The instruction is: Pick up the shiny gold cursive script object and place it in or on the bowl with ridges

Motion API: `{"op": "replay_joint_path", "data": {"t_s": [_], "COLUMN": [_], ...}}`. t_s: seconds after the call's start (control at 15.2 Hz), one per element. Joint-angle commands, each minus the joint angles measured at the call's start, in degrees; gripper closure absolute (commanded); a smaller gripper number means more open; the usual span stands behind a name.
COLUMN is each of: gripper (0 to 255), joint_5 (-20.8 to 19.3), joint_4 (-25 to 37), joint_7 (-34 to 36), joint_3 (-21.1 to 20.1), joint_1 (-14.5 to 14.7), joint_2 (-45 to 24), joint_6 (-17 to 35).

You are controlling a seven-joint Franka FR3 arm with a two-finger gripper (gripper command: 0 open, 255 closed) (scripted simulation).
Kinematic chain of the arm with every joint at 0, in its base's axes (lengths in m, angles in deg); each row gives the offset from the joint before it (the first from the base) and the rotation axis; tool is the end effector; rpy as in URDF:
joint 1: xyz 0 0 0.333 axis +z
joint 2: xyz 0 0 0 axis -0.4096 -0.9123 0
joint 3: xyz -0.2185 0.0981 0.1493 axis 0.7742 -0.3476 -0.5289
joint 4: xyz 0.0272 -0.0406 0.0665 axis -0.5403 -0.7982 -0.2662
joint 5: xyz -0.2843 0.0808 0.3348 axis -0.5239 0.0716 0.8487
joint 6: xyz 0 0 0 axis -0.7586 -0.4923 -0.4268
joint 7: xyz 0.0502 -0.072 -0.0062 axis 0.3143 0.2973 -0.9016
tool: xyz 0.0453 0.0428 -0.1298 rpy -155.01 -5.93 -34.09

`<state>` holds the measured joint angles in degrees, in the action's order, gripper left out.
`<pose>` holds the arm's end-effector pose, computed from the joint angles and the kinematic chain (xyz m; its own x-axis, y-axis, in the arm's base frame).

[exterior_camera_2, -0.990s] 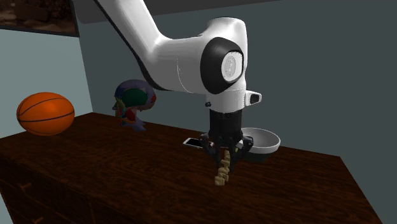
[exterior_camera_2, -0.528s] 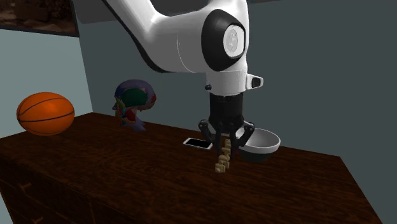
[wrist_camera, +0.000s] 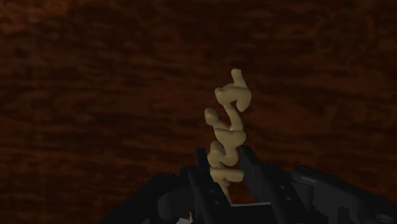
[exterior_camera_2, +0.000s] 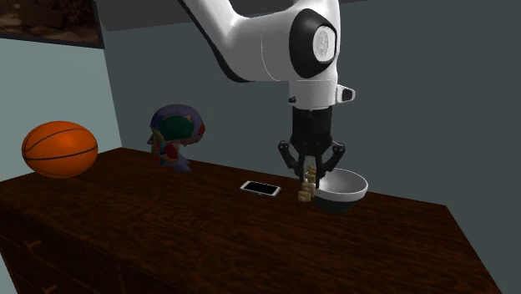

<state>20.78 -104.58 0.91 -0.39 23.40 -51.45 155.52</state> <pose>0.5215 -0.1761 0.2892 0.9933 0.0957 0.0655 0.0939 -0.9951 0.0310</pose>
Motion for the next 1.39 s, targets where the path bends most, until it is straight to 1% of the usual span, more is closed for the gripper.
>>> {"op": "replay_joint_path", "data": {"t_s": [0.0,0.26,0.59,0.79,0.99,1.06,1.32], "gripper": [255,255,255,255,255,255,255], "joint_5": [1.75,5.23,8.89,10.66,12.13,12.42,12.66], "joint_4": [4.59,15.46,30.89,41.65,54.36,57.73,55.81], "joint_7": [-0.84,-2.7,-4.28,-4.72,-4.69,-4.61,-4.8], "joint_3": [0.11,0.04,-0.65,-1.25,-1.98,-2.18,-2.37], "joint_1": [0.42,0.38,-0.96,-2.29,-4.07,-4.57,-4.53], "joint_2": [-4.38,-13.24,-24.5,-31.69,-39.68,-41.73,-42.46], "joint_6": [-0.38,-2.84,-7.55,-11.36,-16.21,-17.54,-14.9]}}
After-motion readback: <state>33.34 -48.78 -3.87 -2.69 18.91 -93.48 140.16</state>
